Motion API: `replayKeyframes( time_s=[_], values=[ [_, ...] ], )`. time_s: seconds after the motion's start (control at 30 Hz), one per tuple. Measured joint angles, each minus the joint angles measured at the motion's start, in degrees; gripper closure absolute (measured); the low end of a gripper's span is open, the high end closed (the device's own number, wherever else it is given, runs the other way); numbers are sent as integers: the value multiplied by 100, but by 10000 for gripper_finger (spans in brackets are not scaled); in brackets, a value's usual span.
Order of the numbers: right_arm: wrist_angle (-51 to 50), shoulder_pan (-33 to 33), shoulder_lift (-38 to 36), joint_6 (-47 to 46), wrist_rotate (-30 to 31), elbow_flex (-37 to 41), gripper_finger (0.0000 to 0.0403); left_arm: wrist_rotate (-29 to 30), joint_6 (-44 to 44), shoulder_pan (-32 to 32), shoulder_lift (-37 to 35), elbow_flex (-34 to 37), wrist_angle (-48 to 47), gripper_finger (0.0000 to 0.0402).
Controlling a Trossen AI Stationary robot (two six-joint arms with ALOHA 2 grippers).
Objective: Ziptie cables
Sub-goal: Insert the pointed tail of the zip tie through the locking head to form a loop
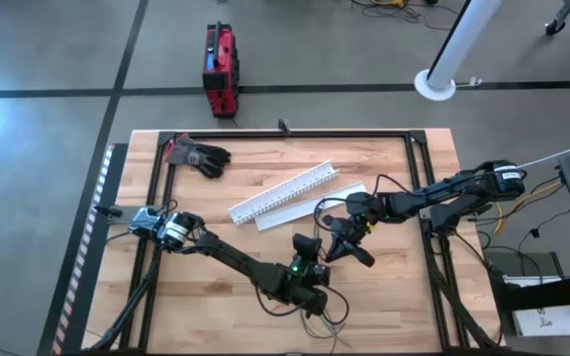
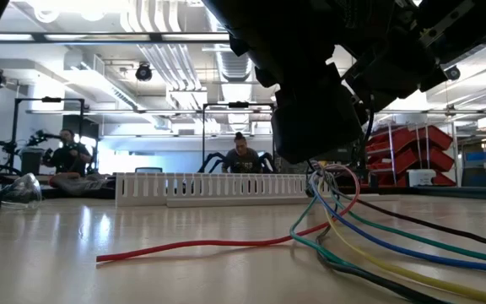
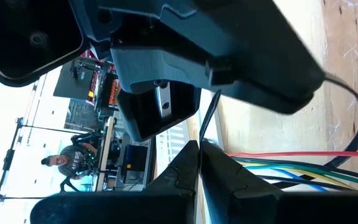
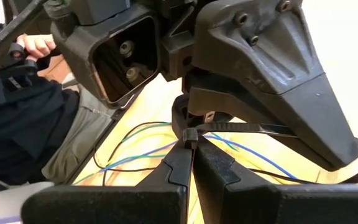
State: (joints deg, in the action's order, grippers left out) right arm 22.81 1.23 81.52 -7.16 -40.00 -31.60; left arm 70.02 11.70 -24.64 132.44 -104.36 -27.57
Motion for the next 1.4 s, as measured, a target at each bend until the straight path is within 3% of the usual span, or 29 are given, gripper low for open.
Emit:
replayKeyframes(
  time_s=[0.7, 1.4],
  values=[
    [125, 0, 0, 38, 248, -2, 403, 0, 0, 43, 0, 0, 135, 401],
    [-86, 0, 2, 63, 95, -2, 403, -5, 0, 47, 0, 0, 69, 401]
  ],
)
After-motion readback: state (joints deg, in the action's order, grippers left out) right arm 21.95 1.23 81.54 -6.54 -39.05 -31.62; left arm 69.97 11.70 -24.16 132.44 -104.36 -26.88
